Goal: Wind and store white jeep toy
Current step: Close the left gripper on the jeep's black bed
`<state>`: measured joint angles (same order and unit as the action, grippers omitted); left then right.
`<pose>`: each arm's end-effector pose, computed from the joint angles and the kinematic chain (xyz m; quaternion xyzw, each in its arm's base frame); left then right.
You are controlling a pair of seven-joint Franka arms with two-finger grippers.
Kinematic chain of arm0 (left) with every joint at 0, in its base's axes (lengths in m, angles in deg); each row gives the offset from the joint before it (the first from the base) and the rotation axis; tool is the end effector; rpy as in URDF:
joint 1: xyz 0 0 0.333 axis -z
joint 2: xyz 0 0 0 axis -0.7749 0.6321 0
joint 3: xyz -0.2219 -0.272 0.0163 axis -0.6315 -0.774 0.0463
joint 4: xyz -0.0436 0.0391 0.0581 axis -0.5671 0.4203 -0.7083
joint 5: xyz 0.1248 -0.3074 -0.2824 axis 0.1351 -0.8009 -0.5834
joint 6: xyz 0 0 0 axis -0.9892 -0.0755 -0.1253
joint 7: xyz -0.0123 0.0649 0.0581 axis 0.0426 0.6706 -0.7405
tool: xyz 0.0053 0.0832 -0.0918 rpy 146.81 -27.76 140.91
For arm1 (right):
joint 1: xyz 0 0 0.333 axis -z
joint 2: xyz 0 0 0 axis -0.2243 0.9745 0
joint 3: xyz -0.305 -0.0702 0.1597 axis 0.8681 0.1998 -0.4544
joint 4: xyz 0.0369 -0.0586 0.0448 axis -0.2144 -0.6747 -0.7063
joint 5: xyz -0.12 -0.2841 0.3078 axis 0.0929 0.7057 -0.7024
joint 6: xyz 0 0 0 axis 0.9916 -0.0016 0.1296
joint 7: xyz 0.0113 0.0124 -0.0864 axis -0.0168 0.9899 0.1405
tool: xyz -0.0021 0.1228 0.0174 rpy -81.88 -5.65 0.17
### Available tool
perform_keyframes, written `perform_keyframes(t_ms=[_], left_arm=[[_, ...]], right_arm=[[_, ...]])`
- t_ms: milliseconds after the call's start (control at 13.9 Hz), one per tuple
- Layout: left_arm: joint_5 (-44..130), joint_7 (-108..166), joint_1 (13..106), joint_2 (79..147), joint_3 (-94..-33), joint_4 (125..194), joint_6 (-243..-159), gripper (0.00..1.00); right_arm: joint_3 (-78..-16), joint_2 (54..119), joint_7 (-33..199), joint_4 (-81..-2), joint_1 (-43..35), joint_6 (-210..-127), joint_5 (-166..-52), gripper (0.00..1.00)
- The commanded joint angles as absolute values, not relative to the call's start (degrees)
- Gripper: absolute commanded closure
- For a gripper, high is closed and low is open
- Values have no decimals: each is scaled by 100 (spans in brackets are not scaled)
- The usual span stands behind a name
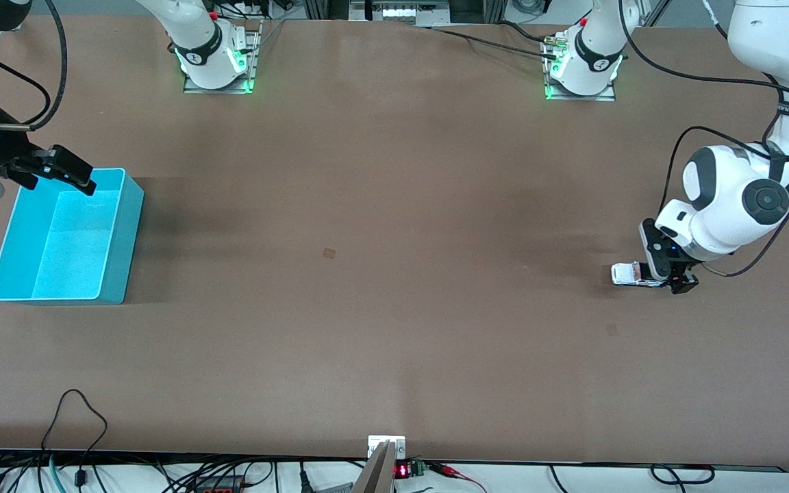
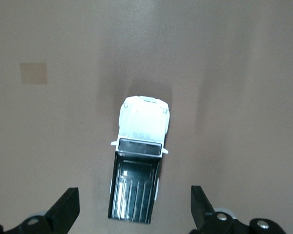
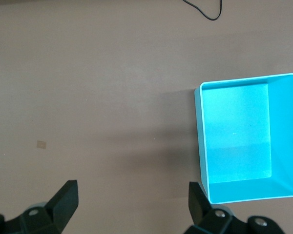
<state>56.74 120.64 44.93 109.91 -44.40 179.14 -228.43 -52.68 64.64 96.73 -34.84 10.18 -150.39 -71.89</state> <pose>0.6262 0.0728 0.2174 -0.7507 0.6599 0.0087 0.0316 0.6194 0.0316 0.6175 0.9984 -0.0479 0.0297 0.0010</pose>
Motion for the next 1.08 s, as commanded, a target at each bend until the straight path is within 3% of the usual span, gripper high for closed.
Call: perform_keyframes(t_ms=[0, 358, 574, 717, 1004], left_arm=[[5771, 12186, 4508, 11133, -4437, 17982, -23194, 0], [5771, 12221, 4473, 11319, -4437, 17982, -23442, 0], [5771, 12230, 4464, 11371, -4437, 17973, -23442, 5], [5771, 12535, 4455, 11389, -4437, 17973, -23442, 19], [5771, 12819, 4411, 11415, -4446, 17964, -23433, 64]], right_arm=[[-5324, 6429, 9583, -3414, 1103, -14931, -7262, 0], [-5324, 6429, 9574, -3415, 1103, -14922, -7262, 0], [-5324, 6421, 9583, -3414, 1103, -14913, -7262, 0], [-5324, 6421, 9583, -3414, 1103, -14913, -7262, 0], [-5324, 6421, 9574, -3414, 1103, -14913, -7262, 0]])
